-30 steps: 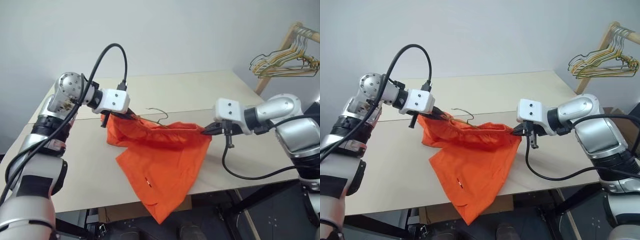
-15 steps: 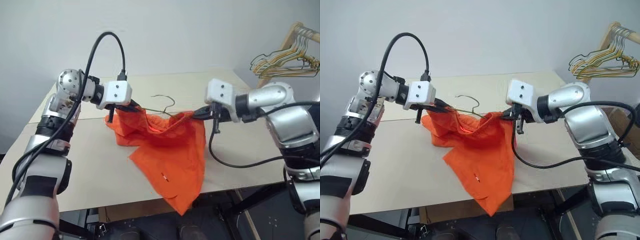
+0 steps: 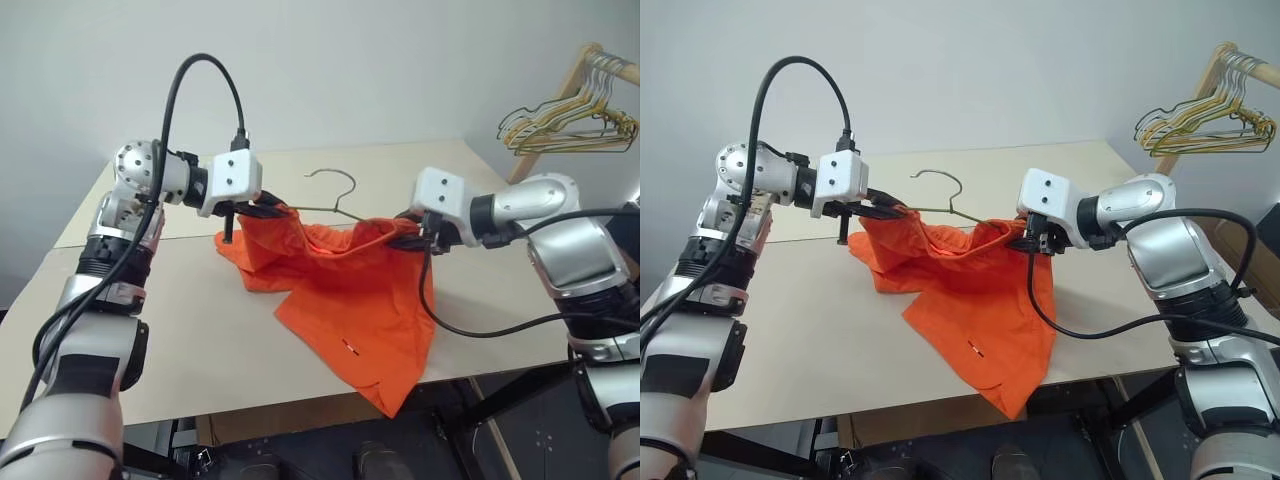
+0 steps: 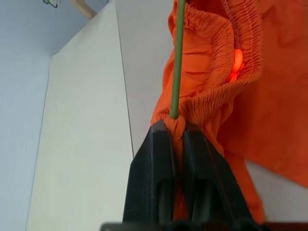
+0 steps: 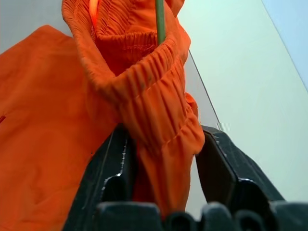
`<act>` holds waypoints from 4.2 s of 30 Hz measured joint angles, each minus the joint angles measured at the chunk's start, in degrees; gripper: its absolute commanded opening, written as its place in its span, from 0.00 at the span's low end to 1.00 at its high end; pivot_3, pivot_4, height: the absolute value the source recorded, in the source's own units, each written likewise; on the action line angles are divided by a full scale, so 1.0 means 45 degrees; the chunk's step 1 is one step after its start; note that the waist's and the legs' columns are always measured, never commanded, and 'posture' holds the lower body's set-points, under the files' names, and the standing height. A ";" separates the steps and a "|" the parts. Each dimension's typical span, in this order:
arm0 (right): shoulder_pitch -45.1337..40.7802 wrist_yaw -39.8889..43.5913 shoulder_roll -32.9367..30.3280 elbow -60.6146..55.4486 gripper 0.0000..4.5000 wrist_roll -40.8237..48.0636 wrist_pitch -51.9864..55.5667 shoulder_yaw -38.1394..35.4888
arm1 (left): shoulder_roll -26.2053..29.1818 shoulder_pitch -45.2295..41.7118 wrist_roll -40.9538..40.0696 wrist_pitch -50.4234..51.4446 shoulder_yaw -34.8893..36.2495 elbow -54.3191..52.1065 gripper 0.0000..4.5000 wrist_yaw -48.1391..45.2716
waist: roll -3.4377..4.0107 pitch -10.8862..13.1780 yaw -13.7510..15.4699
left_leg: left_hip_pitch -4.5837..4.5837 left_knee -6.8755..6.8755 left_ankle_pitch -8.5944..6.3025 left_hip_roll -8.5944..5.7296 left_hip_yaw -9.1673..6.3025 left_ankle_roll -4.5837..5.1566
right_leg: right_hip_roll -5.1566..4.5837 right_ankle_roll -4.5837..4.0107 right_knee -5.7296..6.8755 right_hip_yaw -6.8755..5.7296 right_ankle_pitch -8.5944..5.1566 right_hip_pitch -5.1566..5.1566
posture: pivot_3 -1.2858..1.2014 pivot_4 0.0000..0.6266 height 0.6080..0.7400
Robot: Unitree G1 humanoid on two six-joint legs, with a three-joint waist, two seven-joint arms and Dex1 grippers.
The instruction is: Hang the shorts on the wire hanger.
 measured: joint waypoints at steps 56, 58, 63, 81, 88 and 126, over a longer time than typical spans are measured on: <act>0.1398 -0.4395 -0.1443 -0.0158 0.00 0.3404 0.9842 -0.5258 | -0.1163 0.3150 -0.4209 0.2830 0.4004 -0.2901 1.00 0.2201 | 0.0006 -0.0004 -0.0214 | 0.0002 -0.0011 0.0000 -0.0001 -0.0072 -0.0001 | -0.0032 -0.0002 0.0001 0.0016 0.0002 0.0000 | 0.44 0.00 1.00; 0.1405 -0.5176 -0.1431 -0.0030 0.00 0.3375 1.0830 -0.6030 | -0.1235 0.3637 -0.4262 0.3214 0.3974 -0.3732 1.00 0.2442 | 0.0007 -0.0005 -0.0267 | 0.0007 -0.0011 0.0000 -0.0011 -0.0073 -0.0002 | -0.0048 -0.0002 0.0000 0.0012 0.0002 0.0006 | 0.44 0.00 1.00; 0.1715 -0.6768 -0.1429 -0.0060 0.00 0.3191 1.2703 -0.7877 | -0.1688 0.4310 -0.5035 0.4148 0.3984 -0.5315 1.00 0.3121 | 0.0015 -0.0010 -0.0379 | 0.0006 -0.0015 -0.0001 -0.0016 -0.0069 0.0000 | -0.0055 0.0000 -0.0009 0.0016 0.0001 0.0010 | 0.42 0.00 1.00; 0.0212 -1.3733 0.0432 0.2160 0.00 -0.0335 1.2172 -1.1689 | -0.3944 0.5605 -0.6152 0.4957 0.3753 -0.8557 1.00 0.5850 | 0.0151 -0.0091 -0.1349 | 0.0034 -0.0038 -0.0004 -0.0043 -0.0034 0.0006 | -0.0061 0.0021 -0.0024 0.0090 -0.0009 0.0034 | 0.43 0.00 1.00; -0.1161 -1.6075 0.0696 0.3611 0.00 -0.0898 1.0190 -1.2929 | -0.4036 0.6177 -0.6158 0.5187 0.3364 -0.9137 1.00 0.6112 | 0.0164 -0.0100 -0.1416 | 0.0059 -0.0045 -0.0009 -0.0046 -0.0007 0.0014 | -0.0054 0.0034 -0.0037 0.0128 -0.0015 0.0050 | 0.43 0.00 1.00; -0.3089 -1.9391 -0.1665 1.2744 0.00 0.2486 0.4014 -1.4281 | -0.3583 0.6798 -0.6513 0.5101 0.3033 -0.9738 1.00 0.5311 | 0.0151 -0.0079 -0.1506 | 0.0282 -0.0224 -0.0033 -0.0051 0.0284 0.0055 | 0.0006 0.0116 -0.0281 0.0410 0.0008 0.0248 | 0.44 0.00 1.00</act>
